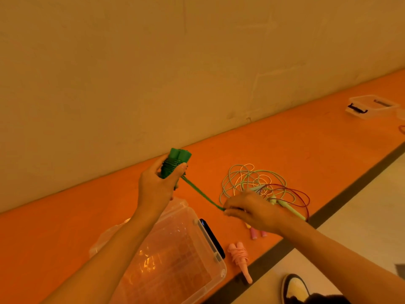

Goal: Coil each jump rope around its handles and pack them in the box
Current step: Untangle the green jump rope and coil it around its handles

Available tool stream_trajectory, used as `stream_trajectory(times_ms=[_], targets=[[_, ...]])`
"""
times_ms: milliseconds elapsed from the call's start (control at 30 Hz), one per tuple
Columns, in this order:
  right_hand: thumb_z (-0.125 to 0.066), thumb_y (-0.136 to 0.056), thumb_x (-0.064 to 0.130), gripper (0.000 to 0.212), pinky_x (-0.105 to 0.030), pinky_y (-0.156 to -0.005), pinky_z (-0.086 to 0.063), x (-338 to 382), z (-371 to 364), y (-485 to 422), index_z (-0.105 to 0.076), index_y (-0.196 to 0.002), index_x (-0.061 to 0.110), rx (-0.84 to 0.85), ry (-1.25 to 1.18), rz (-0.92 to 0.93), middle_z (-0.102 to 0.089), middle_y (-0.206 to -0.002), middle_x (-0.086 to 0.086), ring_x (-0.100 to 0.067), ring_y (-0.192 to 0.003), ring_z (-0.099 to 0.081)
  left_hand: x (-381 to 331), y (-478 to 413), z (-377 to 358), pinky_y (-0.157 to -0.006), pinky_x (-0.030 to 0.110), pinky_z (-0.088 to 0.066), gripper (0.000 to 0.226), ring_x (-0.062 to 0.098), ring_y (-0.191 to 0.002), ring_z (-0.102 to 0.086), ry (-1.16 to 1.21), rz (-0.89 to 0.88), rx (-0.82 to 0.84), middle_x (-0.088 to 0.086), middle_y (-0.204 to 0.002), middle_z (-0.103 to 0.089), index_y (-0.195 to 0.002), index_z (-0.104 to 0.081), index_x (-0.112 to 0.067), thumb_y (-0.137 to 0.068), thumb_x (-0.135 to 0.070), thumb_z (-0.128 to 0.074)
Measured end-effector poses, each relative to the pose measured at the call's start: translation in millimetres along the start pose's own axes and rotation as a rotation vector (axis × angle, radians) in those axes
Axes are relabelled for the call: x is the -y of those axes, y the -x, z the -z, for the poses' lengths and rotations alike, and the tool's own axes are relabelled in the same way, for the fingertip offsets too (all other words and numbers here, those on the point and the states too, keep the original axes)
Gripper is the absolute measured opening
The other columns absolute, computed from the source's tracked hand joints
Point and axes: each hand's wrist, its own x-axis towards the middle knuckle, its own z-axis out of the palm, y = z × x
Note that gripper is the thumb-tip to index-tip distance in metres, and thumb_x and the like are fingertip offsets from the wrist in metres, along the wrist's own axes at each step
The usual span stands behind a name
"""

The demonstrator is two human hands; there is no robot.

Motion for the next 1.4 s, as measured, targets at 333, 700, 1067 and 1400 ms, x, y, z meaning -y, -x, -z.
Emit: stream_trajectory(times_ms=[333, 700, 1067, 1400], targets=[[-0.046, -0.102, 0.038, 0.023, -0.031, -0.078, -0.032, 77.3, 11.3, -5.5, -0.06, -0.091, 0.023, -0.044, 0.329, 0.327, -0.06, -0.082, 0.009, -0.009, -0.077, -0.049, 29.1, 3.3, 1.3, -0.07, 0.037, -0.057, 0.056, 0.003, -0.083, -0.066, -0.631, -0.112, 0.089, -0.021, -0.097, -0.073, -0.134, -0.053, -0.048, -0.083, -0.066, -0.066], [-0.03, -0.103, 0.052, 0.048, -0.034, -0.074, -0.032, 47.9, 58.2, -9.1, -0.063, -0.087, 0.022, -0.36, 0.306, 0.127, -0.061, -0.082, 0.011, -0.007, -0.074, -0.051, 23.1, 22.4, -17.0, -0.049, 0.025, -0.03, 0.052, 0.006, -0.053, -0.049, -0.959, -0.328, 0.508, -0.008, -0.069, -0.059, -0.142, -0.043, -0.039, -0.102, -0.052, -0.01], [-0.036, -0.095, 0.063, 0.052, -0.028, -0.072, -0.026, 27.3, 58.0, -20.6, -0.064, -0.081, 0.023, -0.3, 0.24, 0.068, -0.061, -0.076, 0.014, -0.003, -0.072, -0.05, 2.5, 57.6, -45.2, -0.056, 0.029, -0.037, 0.051, 0.009, -0.061, -0.053, -1.094, -0.538, 0.627, -0.008, -0.074, -0.056, -0.123, -0.041, -0.031, -0.094, -0.072, -0.031], [-0.062, -0.084, 0.056, 0.042, -0.024, -0.049, -0.031, 6.3, 75.2, -13.6, -0.065, -0.072, 0.016, -0.049, -0.131, -0.034, -0.056, -0.06, -0.003, -0.011, -0.051, -0.045, 1.7, 63.3, -38.0, -0.067, 0.034, -0.051, 0.071, 0.007, -0.049, -0.044, -0.835, -0.582, 0.667, -0.012, -0.059, -0.044, -0.143, 0.022, -0.056, -0.088, -0.074, -0.02]])
